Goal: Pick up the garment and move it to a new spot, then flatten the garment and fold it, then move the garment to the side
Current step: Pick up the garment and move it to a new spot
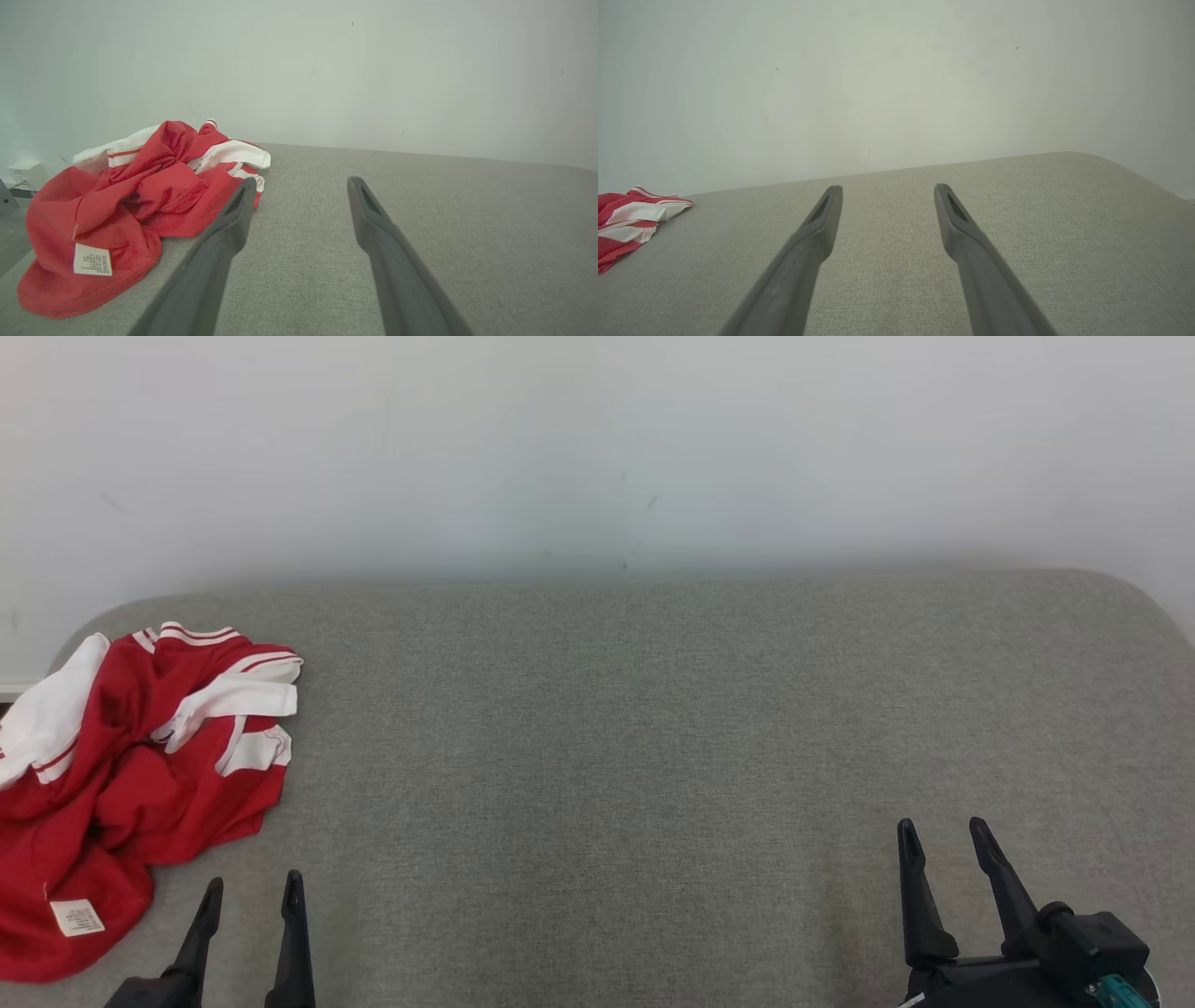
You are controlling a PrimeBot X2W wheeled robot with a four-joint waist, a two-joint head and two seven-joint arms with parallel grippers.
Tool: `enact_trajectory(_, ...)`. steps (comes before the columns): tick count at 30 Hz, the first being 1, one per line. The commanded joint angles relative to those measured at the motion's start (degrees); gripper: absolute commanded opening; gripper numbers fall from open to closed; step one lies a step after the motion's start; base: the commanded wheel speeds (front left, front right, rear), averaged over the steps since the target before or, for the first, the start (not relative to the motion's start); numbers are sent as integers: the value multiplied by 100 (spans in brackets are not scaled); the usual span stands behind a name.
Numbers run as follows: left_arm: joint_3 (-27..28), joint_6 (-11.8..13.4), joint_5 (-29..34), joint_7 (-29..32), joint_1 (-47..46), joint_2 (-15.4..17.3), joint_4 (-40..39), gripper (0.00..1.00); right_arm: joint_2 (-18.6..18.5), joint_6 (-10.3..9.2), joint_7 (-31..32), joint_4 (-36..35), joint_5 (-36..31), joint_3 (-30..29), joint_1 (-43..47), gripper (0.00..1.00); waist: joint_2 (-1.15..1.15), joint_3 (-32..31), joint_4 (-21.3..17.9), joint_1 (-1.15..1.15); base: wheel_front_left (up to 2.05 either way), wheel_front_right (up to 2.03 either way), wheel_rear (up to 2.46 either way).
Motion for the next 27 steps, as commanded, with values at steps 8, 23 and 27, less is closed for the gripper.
enact_trajectory(8,1,95,-23,72,72,83,4,100,-15,-12,-39,68,81,74,76,100,0,-22,429,0,0,0,0)
enact_trajectory(23,19,257,-44,149,142,152,-68,100,-15,-12,-25,162,92,145,97,100,0,6,1343,0,0,0,0)
enact_trajectory(27,27,287,-59,145,107,181,-74,100,-15,-12,-4,153,64,152,62,100,0,58,1607,0,0,0,0)
